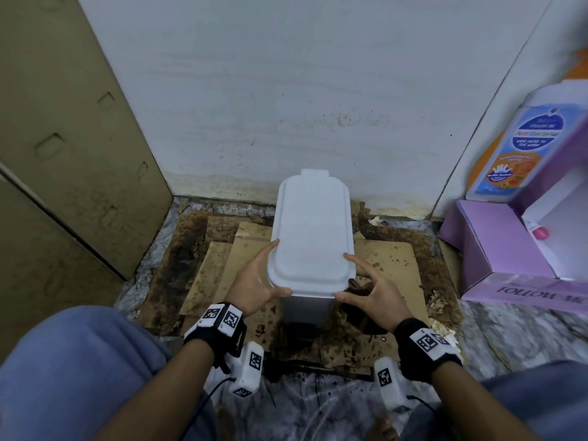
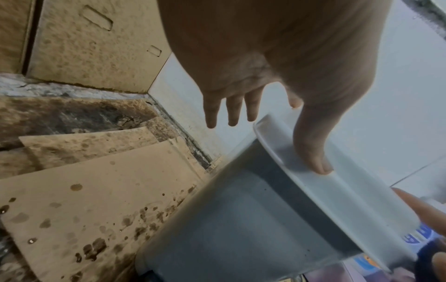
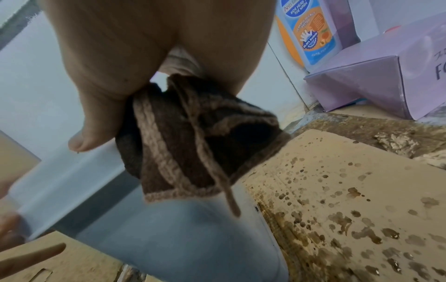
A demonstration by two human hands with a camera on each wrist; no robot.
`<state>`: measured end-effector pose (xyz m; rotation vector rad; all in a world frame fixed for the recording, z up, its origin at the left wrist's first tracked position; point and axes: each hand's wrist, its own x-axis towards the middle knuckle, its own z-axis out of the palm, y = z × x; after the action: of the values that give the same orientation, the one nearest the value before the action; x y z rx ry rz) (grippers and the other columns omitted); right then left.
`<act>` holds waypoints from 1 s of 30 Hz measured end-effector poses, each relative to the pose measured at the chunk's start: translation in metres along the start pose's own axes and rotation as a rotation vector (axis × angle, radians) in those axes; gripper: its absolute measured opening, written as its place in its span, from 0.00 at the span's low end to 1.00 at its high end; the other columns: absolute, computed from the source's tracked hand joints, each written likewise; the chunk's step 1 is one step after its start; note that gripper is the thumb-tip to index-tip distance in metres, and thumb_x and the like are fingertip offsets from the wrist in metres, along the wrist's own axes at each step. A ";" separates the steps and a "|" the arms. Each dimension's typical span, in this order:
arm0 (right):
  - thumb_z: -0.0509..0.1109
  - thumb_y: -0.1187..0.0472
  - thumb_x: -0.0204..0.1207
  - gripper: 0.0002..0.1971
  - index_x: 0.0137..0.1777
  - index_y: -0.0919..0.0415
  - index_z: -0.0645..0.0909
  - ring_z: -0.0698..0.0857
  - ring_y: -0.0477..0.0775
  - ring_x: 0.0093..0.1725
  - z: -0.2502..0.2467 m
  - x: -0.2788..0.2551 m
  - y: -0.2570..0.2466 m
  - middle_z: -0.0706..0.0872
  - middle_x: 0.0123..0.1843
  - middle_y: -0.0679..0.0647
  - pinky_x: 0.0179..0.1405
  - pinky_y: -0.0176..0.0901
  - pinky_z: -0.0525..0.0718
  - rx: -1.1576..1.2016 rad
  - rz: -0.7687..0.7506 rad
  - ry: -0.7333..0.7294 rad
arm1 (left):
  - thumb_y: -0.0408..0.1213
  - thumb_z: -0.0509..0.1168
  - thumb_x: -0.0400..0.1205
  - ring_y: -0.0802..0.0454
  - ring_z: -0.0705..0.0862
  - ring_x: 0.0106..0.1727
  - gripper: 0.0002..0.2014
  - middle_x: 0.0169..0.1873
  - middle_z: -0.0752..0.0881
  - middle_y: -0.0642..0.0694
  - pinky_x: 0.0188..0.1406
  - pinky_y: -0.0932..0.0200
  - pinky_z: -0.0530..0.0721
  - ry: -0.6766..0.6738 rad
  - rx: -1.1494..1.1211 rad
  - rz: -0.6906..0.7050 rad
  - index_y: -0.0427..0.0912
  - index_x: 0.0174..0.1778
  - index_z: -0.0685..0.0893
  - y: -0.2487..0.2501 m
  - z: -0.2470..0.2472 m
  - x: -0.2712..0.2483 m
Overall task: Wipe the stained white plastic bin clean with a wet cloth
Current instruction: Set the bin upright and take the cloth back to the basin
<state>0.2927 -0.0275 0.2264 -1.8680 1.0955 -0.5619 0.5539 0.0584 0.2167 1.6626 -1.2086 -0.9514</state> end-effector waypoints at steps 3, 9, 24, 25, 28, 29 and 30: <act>0.83 0.49 0.62 0.35 0.70 0.37 0.74 0.83 0.45 0.55 -0.011 -0.003 -0.006 0.84 0.60 0.44 0.49 0.31 0.77 0.018 0.059 0.074 | 0.38 0.84 0.66 0.60 0.70 0.76 0.52 0.76 0.71 0.61 0.75 0.57 0.69 0.010 0.058 0.033 0.56 0.83 0.64 0.012 -0.002 -0.003; 0.80 0.42 0.62 0.24 0.48 0.60 0.80 0.88 0.55 0.46 -0.032 0.001 -0.034 0.87 0.47 0.52 0.44 0.46 0.84 0.331 0.153 0.179 | 0.41 0.75 0.78 0.65 0.69 0.74 0.32 0.74 0.74 0.61 0.75 0.63 0.65 0.044 0.065 0.126 0.55 0.78 0.73 0.062 0.005 -0.016; 0.89 0.48 0.50 0.33 0.54 0.59 0.83 0.86 0.57 0.56 -0.051 -0.015 -0.104 0.84 0.61 0.65 0.53 0.48 0.85 0.781 0.023 -0.057 | 0.32 0.77 0.73 0.47 0.89 0.54 0.16 0.51 0.91 0.50 0.59 0.49 0.86 -0.113 -0.055 0.386 0.45 0.56 0.89 0.155 0.018 -0.009; 0.88 0.46 0.52 0.34 0.57 0.59 0.83 0.87 0.57 0.56 -0.052 -0.020 -0.103 0.85 0.61 0.63 0.52 0.50 0.85 0.784 0.042 -0.075 | 0.30 0.77 0.73 0.49 0.89 0.52 0.14 0.50 0.91 0.51 0.58 0.52 0.86 -0.083 -0.082 0.409 0.45 0.53 0.90 0.160 0.019 -0.010; 0.81 0.45 0.63 0.33 0.66 0.60 0.79 0.86 0.63 0.61 -0.053 -0.038 -0.098 0.86 0.62 0.62 0.60 0.62 0.83 0.757 0.086 -0.146 | 0.24 0.76 0.72 0.55 0.87 0.48 0.14 0.45 0.89 0.56 0.54 0.62 0.83 -0.044 -0.152 0.475 0.48 0.46 0.88 0.174 0.024 -0.014; 0.80 0.46 0.65 0.33 0.67 0.61 0.78 0.86 0.64 0.62 -0.053 -0.044 -0.098 0.86 0.63 0.62 0.63 0.64 0.82 0.763 0.079 -0.127 | 0.24 0.76 0.72 0.56 0.86 0.47 0.14 0.43 0.88 0.58 0.53 0.62 0.82 -0.059 -0.169 0.483 0.49 0.45 0.86 0.177 0.025 -0.014; 0.80 0.46 0.65 0.33 0.67 0.61 0.79 0.86 0.63 0.61 -0.055 -0.049 -0.098 0.87 0.63 0.62 0.61 0.62 0.83 0.781 0.064 -0.085 | 0.25 0.76 0.73 0.56 0.85 0.47 0.13 0.42 0.87 0.58 0.54 0.62 0.81 -0.098 -0.186 0.478 0.48 0.44 0.84 0.181 0.027 -0.015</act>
<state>0.2737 0.0124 0.3408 -1.1585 0.7219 -0.7341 0.4675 0.0364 0.3772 1.1195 -1.4501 -0.8177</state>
